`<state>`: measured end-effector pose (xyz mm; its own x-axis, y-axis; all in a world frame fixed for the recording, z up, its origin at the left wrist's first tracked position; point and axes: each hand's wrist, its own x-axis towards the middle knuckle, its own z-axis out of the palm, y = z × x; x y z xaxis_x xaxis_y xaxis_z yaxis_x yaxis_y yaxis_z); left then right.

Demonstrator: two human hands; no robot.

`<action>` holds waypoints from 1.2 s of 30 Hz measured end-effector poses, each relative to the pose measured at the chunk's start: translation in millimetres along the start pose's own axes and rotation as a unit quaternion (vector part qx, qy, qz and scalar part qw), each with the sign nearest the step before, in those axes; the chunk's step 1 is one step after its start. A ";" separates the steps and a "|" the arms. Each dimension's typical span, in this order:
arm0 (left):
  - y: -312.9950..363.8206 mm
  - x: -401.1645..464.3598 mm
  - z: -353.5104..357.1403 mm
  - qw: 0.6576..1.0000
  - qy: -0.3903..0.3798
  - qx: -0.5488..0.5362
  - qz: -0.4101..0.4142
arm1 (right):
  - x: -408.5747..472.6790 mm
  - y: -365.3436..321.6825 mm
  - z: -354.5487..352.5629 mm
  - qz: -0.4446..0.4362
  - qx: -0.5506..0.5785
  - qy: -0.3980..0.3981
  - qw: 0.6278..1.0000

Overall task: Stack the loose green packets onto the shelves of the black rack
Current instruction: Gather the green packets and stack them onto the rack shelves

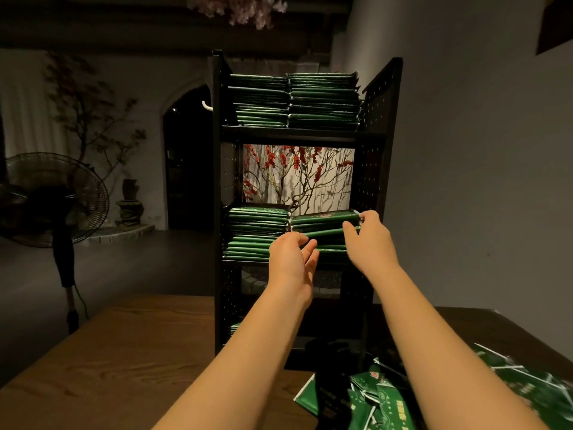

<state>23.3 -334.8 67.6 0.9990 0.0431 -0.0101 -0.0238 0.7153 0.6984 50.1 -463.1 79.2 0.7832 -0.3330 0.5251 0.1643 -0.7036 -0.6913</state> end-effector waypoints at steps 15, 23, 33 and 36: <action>-3.5 21.6 2.6 0.989 -0.076 0.118 0.055 | -15.4 5.1 2.1 -0.124 -0.040 0.087 0.988; -5.6 19.5 -3.0 0.981 -0.064 0.168 0.077 | -20.4 8.8 0.5 -0.128 -0.023 0.073 0.989; -24.2 -14.3 -24.6 0.922 -0.133 0.326 0.159 | -68.1 12.7 -0.8 -0.214 -0.033 -0.013 0.976; -36.2 -26.2 -43.0 0.900 -0.146 0.378 0.164 | -90.7 27.3 -1.6 -0.181 -0.040 -0.047 0.981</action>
<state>-3.6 -331.8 11.7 0.9128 -0.0986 0.3964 -0.3969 0.0149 0.9177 -17.4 -453.1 13.5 0.7349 0.0061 0.6782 0.3977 -0.8139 -0.4235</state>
